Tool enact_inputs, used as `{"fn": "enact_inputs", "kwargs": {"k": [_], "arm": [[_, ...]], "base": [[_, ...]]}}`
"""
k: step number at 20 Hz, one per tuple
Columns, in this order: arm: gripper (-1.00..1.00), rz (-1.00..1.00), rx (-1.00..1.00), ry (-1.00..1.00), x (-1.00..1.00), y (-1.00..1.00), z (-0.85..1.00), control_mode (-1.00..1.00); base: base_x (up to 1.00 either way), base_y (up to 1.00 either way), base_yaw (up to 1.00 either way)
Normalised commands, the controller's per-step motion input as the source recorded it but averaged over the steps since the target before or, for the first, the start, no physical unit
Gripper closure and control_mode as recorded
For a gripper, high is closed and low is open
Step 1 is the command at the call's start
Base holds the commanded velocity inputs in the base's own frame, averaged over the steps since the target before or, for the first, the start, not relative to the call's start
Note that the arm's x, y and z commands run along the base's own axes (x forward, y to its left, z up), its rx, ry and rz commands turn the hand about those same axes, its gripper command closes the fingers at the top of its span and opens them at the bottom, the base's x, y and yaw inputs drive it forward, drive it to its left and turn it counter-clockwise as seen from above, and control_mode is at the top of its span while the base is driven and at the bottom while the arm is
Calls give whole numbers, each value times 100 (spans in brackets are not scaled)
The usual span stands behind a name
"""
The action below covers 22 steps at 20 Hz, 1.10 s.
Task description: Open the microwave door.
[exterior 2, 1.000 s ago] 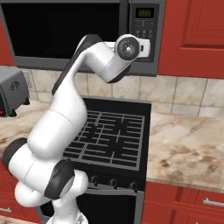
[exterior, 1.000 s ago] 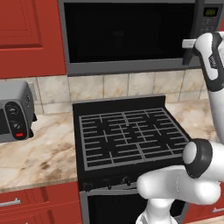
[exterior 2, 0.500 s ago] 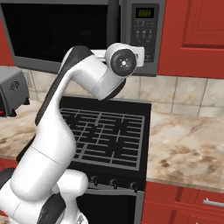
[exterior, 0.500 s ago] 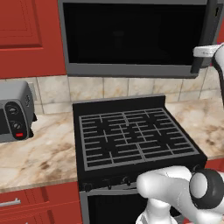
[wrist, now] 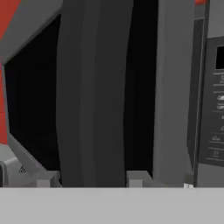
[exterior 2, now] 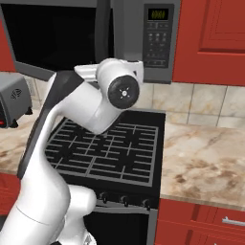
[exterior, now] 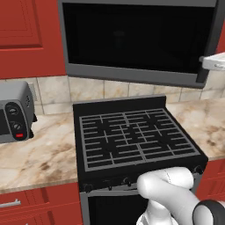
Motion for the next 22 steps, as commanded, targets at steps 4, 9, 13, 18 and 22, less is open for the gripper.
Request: {"fn": "enact_inputs", "kwargs": {"k": [4,9,13,18,22], "arm": [[-100,5,0,-14,-51,-30,24,-100],[-100,6,0,-18,-99,-73,51,-100],[-100,6,-1,-11,-55,-43,14,-100],[-100,7,-27,-21,13,-24,-35,-100],[-100,10,-41,-28,37,-19,-43,-100]], "base": [[0,0,0],[0,0,0],[0,0,0],[0,0,0],[0,0,0]]}}
